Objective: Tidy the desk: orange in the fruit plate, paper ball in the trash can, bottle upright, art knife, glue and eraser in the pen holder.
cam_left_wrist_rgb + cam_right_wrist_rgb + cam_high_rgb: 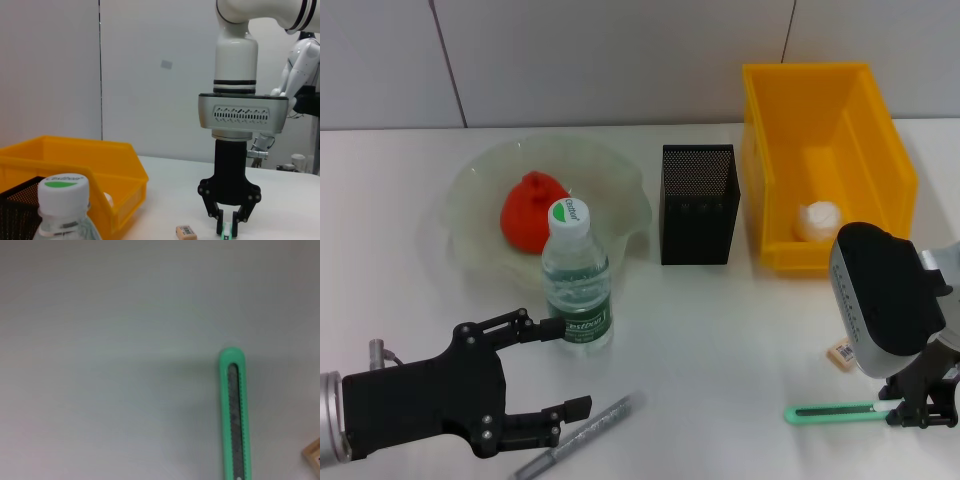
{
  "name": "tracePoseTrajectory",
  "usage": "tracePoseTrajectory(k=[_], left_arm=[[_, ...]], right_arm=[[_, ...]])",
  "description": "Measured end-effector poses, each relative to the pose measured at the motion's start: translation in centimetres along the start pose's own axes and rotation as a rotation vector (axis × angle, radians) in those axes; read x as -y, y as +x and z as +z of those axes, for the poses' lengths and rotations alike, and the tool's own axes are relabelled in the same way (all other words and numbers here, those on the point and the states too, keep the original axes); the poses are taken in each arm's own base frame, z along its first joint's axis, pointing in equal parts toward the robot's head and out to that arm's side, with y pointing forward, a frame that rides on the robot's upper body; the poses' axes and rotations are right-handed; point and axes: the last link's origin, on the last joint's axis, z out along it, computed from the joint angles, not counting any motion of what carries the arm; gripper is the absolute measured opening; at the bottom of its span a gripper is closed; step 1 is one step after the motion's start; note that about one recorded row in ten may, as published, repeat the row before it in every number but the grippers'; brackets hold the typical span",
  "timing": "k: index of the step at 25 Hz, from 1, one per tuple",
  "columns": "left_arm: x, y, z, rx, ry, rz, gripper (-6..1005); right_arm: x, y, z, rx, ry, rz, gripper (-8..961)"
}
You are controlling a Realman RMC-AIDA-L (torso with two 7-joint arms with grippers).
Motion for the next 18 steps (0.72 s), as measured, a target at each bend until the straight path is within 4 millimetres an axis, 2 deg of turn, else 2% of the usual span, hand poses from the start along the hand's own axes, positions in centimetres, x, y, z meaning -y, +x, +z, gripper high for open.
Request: tracePoseTrajectory(k=[5,11,18], left_arm=[[0.0,0.0,0.0,0.000,0.000,0.000,833],[-0.1,0.0,0.0,-0.002,-0.004,0.001,833],[-0.1,0.1,-0.1,-0.004,-0.007,0.002,833]], right_arm=[[0.0,-0.1,-0.1,0.001,0.004,0.001,174],[0.0,-0.3,-0.5,0.015,0.019,0.001,175],[0.2,-1.1,-2.2,0.077,0.095,-0.015,175]])
